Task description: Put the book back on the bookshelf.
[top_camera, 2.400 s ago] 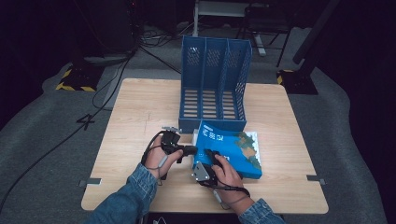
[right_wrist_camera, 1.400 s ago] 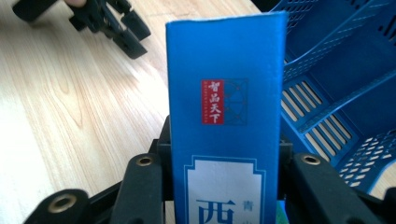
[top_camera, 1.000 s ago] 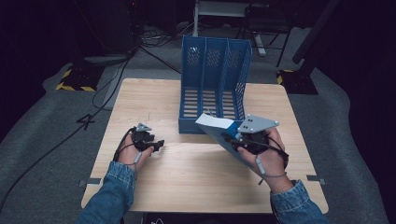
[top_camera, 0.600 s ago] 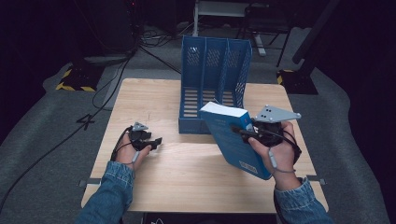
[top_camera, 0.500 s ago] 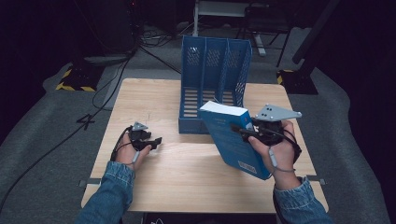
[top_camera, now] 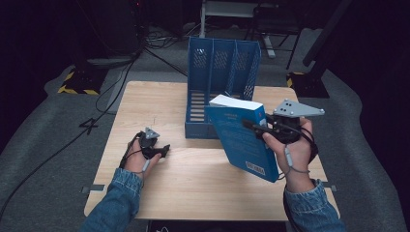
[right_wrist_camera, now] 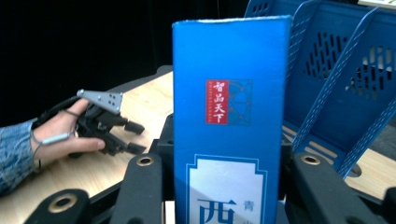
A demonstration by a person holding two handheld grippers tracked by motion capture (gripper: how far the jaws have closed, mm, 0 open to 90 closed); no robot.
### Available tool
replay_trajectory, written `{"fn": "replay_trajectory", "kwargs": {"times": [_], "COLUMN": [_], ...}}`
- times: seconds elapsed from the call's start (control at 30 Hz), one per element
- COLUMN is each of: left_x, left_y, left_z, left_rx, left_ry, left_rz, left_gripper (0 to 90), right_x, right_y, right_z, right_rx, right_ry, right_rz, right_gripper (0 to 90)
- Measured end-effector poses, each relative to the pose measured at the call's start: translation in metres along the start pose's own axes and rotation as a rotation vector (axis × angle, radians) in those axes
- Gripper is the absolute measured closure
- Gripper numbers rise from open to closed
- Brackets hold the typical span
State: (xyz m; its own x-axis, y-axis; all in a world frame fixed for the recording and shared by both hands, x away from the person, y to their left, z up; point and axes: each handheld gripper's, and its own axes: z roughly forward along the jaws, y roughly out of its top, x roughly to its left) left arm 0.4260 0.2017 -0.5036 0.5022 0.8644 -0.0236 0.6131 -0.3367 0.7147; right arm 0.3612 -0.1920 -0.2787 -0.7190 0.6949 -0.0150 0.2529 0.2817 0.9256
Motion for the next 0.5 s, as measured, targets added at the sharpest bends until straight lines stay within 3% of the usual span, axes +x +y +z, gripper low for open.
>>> {"fn": "replay_trajectory", "kwargs": {"times": [0.5], "left_x": [0.000], "left_y": [0.002], "left_z": [0.002], "left_rx": [0.003], "left_ry": [0.008], "left_rz": [-0.008], "left_gripper": [31.1], "right_x": [-0.019], "right_y": [0.046], "right_z": [0.001], "right_rx": [-0.067], "right_ry": [-0.071], "right_rz": [0.017], "right_gripper": [61.4]}}
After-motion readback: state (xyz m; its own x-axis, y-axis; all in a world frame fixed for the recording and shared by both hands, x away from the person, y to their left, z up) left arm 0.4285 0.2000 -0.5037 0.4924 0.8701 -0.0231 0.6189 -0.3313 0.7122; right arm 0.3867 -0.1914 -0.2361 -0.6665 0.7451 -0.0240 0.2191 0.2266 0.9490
